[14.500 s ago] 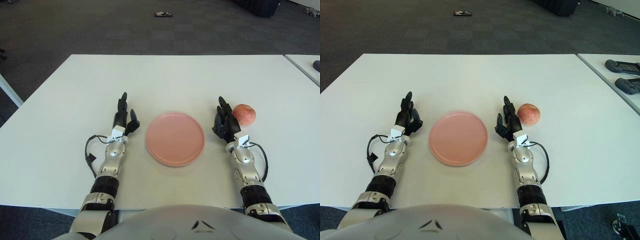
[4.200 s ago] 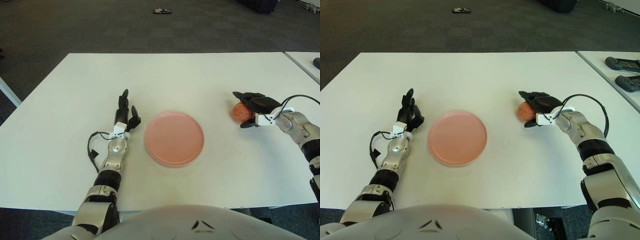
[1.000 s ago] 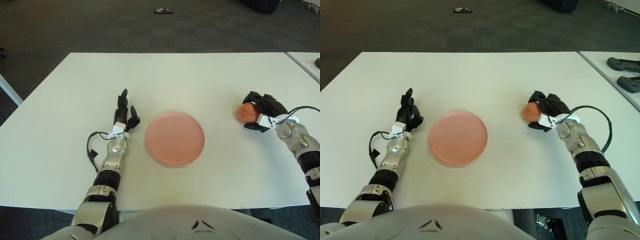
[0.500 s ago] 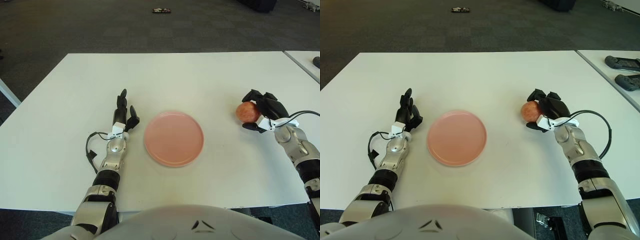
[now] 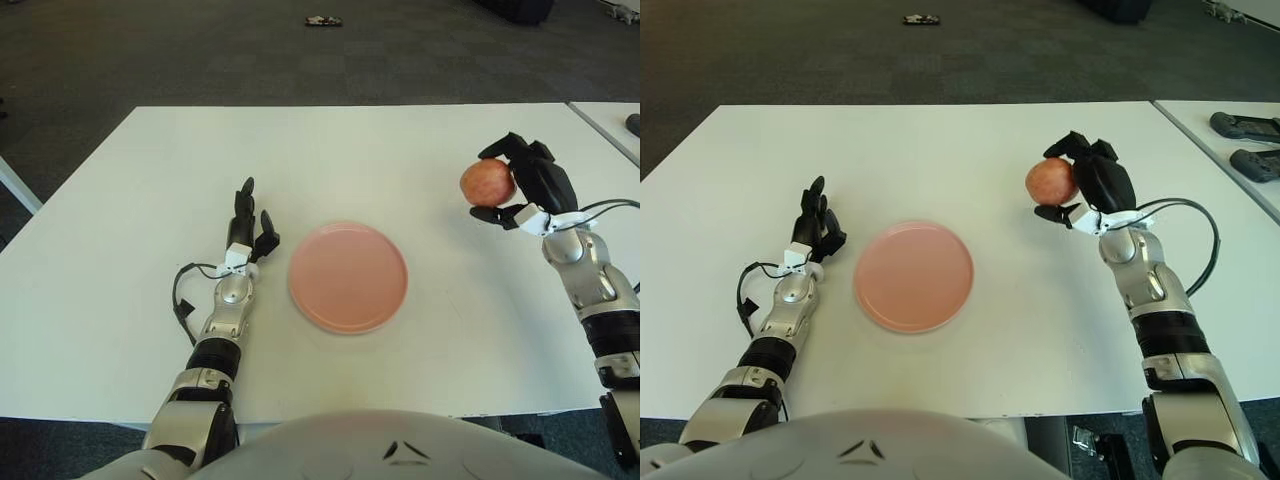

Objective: Put the apple into the plate.

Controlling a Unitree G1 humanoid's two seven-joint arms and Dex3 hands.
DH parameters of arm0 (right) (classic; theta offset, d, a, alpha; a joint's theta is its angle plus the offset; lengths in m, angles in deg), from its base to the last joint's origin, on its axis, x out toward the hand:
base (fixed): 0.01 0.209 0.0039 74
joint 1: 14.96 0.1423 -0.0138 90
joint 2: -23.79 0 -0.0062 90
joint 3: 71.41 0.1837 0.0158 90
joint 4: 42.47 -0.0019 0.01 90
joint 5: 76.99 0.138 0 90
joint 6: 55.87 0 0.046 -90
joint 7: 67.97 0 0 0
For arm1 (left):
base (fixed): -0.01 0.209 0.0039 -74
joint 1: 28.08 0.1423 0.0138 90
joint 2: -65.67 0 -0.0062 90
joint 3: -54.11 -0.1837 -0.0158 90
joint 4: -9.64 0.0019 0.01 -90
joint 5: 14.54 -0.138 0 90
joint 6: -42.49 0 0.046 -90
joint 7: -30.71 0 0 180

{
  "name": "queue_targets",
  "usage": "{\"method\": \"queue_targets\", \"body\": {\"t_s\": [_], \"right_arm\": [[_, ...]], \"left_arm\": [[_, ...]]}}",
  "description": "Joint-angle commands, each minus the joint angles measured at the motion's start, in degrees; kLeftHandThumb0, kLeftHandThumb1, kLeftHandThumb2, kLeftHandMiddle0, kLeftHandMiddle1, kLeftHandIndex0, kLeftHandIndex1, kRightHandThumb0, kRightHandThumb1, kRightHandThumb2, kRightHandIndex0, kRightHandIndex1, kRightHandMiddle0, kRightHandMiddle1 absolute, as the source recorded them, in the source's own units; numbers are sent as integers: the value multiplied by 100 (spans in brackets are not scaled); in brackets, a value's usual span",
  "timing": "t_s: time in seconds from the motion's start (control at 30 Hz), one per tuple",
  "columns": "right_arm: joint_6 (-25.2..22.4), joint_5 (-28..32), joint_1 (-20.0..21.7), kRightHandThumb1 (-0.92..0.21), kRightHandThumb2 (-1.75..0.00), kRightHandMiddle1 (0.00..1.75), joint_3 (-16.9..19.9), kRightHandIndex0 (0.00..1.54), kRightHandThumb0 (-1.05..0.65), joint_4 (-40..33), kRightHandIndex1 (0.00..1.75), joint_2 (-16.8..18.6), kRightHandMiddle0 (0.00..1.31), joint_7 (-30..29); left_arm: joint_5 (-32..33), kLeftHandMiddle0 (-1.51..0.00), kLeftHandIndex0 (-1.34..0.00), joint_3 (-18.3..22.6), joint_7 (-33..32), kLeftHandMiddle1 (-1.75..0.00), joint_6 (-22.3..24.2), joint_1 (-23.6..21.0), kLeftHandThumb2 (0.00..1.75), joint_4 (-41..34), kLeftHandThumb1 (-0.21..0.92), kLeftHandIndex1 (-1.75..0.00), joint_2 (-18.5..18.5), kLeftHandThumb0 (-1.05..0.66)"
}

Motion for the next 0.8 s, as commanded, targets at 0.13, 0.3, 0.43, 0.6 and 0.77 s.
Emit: {"method": "queue_targets", "body": {"t_s": [0.13,0.3,0.43,0.6,0.77], "right_arm": [[-124,489,51,-28,-135,175,216,128,-9,-982,175,591,106,130],[-336,501,-60,-29,-133,175,265,128,-10,-1456,175,797,105,261],[-472,582,-13,-30,-132,175,165,128,-10,-1708,175,1024,105,450],[-115,647,-2,-30,-132,175,-48,129,-9,-1542,175,1345,106,502],[-35,521,-214,-30,-132,175,-264,129,-10,-2011,175,1560,107,576]], "left_arm": [[6,-19,0,23,-12,-1,59,-4,100,104,92,-46,-6,-82],[-30,-19,0,5,-34,0,53,2,100,100,92,-45,-9,-82],[-35,-18,0,4,-42,0,71,14,101,80,92,-44,-13,-82],[-17,-18,0,18,-48,0,62,21,101,78,92,-43,-22,-82],[-40,-19,0,10,-72,0,55,46,101,58,92,-44,-29,-82]]}}
